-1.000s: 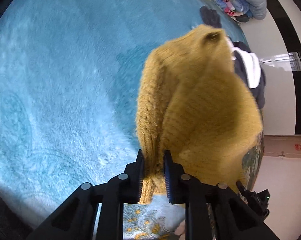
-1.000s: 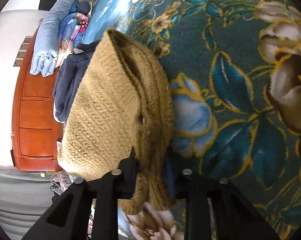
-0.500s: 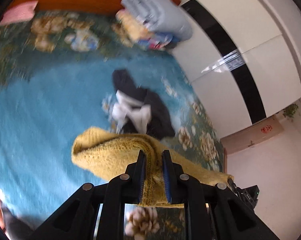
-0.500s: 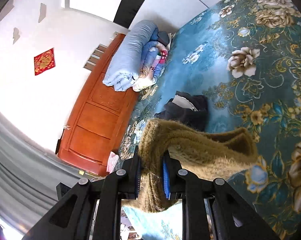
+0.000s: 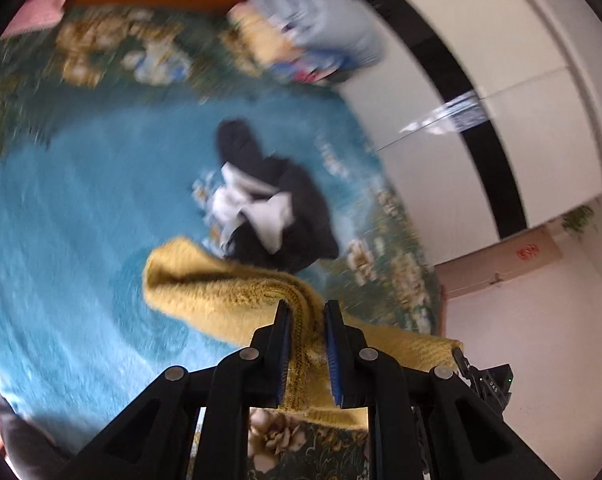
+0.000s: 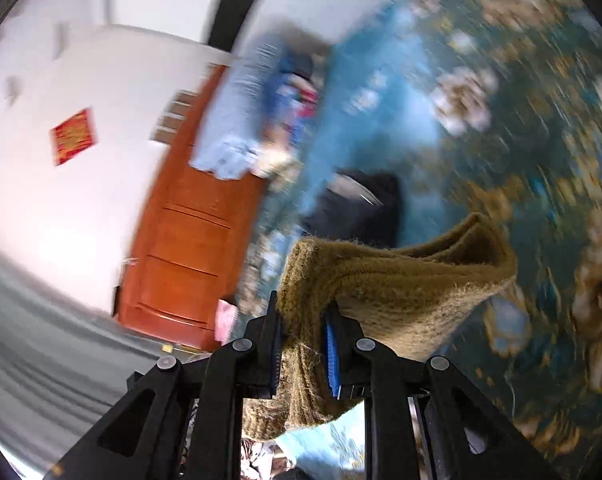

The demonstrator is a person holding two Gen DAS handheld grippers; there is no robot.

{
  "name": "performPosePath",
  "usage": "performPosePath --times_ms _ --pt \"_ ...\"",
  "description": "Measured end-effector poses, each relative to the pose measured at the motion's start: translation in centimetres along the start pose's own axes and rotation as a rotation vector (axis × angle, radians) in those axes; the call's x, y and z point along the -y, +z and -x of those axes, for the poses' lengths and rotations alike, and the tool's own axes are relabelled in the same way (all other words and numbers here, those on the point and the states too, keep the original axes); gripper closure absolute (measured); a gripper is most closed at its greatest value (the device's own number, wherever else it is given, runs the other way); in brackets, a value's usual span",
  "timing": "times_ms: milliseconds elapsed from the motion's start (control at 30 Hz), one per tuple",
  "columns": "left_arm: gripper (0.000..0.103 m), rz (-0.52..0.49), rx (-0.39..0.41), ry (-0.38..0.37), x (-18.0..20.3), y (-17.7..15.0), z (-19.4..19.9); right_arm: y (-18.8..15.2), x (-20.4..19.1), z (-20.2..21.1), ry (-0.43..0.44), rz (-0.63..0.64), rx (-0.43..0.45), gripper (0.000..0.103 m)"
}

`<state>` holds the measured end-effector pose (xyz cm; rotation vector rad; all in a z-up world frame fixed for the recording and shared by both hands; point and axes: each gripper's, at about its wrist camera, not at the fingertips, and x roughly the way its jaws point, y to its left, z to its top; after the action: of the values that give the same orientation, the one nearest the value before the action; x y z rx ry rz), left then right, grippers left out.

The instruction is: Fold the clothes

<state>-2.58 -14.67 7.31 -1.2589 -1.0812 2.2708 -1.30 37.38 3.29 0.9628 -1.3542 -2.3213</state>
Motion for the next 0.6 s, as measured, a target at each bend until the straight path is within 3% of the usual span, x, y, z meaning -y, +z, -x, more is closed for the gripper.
performPosePath --times_ms 67,133,233,367,467,600 --pt "0.086 0.012 -0.019 0.0 -1.2 -1.7 0.3 -0.1 -0.8 1.5 0.036 0.044 0.03 0.084" --pt "0.086 0.041 -0.077 0.054 -3.8 -4.5 -0.8 -1.4 0.7 2.2 0.018 0.035 0.01 0.084" --pt "0.086 0.147 -0.217 0.177 -9.4 -9.2 -5.1 -5.3 5.9 1.5 -0.114 -0.033 -0.091 0.084" --pt "0.086 0.306 -0.382 0.303 -16.1 -14.6 -10.1 -10.9 14.6 -0.2 -0.282 -0.225 -0.201 0.084" --pt "0.086 0.335 -0.379 0.3 -17.0 -14.9 -9.9 -12.9 18.1 0.1 -0.322 -0.313 -0.206 0.084" --pt "0.086 0.292 -0.341 0.263 -15.1 -13.9 -8.5 -12.7 17.7 0.6 -0.32 -0.297 -0.206 0.084"
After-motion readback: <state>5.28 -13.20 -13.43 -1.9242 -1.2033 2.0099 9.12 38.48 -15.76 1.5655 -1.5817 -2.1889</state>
